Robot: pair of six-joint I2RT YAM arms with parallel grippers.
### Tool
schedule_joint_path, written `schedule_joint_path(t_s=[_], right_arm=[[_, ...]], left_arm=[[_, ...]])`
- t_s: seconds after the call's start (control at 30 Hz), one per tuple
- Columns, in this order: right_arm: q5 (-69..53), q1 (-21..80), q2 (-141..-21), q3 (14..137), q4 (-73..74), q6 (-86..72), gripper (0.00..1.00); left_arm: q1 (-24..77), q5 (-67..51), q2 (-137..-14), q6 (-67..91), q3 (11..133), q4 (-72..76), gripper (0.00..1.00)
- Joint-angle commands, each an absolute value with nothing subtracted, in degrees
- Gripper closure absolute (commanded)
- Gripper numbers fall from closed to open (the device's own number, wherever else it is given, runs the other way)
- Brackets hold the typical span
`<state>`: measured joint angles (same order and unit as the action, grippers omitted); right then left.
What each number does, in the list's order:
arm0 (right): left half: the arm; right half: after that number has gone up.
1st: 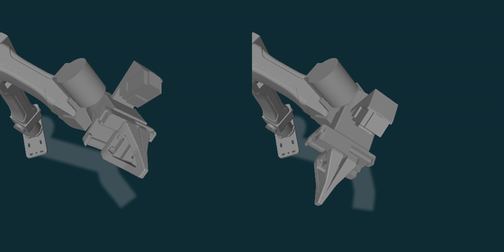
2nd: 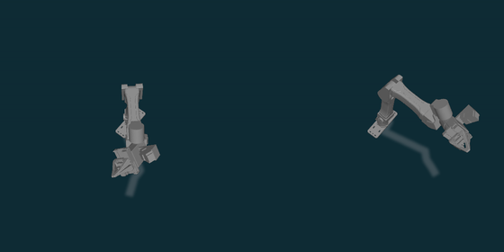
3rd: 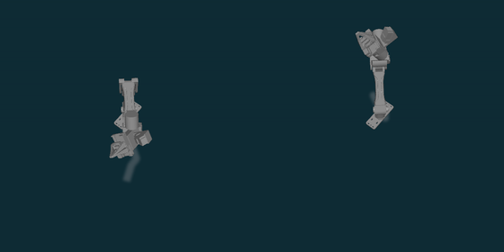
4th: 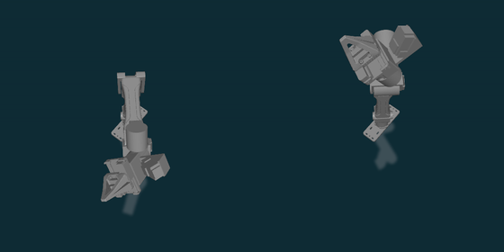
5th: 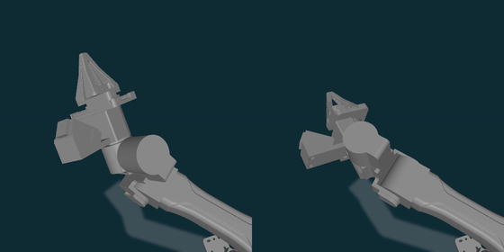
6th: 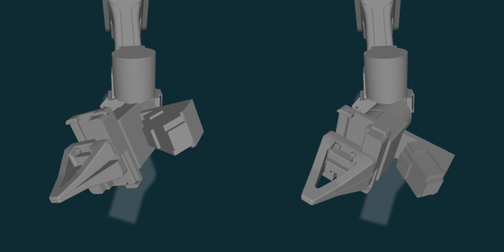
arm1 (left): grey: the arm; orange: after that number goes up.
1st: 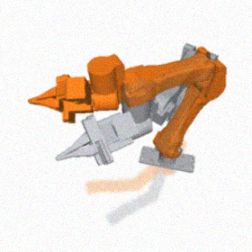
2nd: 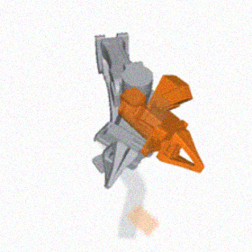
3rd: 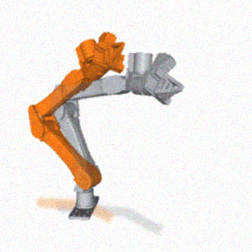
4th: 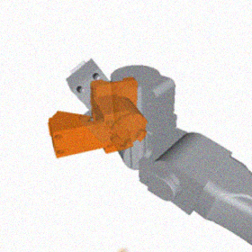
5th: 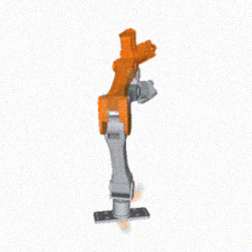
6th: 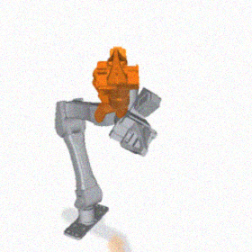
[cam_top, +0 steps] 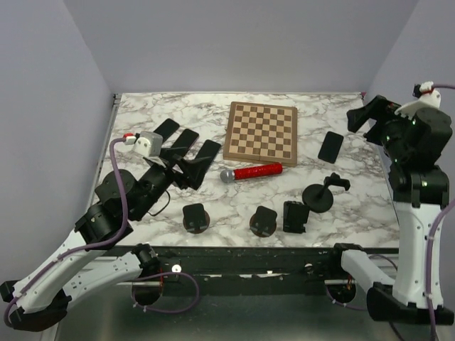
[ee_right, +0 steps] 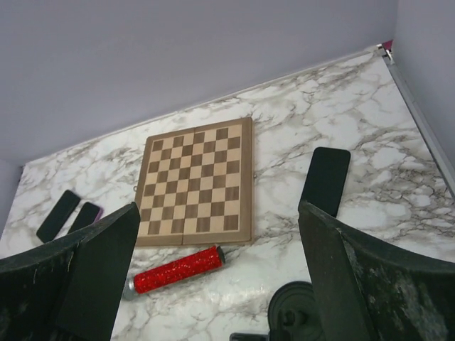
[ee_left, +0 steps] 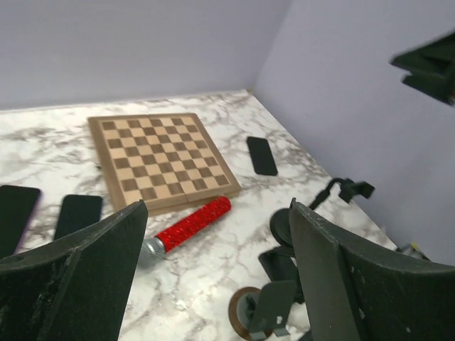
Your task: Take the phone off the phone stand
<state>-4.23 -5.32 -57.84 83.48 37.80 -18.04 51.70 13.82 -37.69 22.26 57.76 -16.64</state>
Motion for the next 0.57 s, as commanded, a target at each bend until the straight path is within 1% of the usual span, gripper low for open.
schedule_joint_path(t_s=[0.0, 0.2, 0.33, 0.43, 0.53], right_arm=[[-7.7, -5.5, -48.7, 76.7, 38.4, -20.1, 0.0], [-6.8, -5.4, -38.7, 78.1, 41.4, -19.8, 0.0], [-6.8, -5.5, -33.4, 79.4, 38.7, -20.1, 0.0], [-5.3, -5.4, -31.2, 79.1, 37.0, -21.2, 0.0], [-3.0, -5.5, -32.0, 80.3, 38.4, -21.9, 0.0]], left_arm=[[51.2, 26.6, -34.6, 16.6, 59.3, -14.3, 0.11], [51.2, 34.2, -29.9, 12.5, 57.9, -11.0, 0.1], [51.2, 37.1, -27.0, 9.9, 57.6, -9.1, 0.1], [51.2, 38.6, -25.8, 7.9, 57.3, -8.2, 0.1], [51.2, 39.6, -25.2, 6.6, 57.5, -8.1, 0.09]])
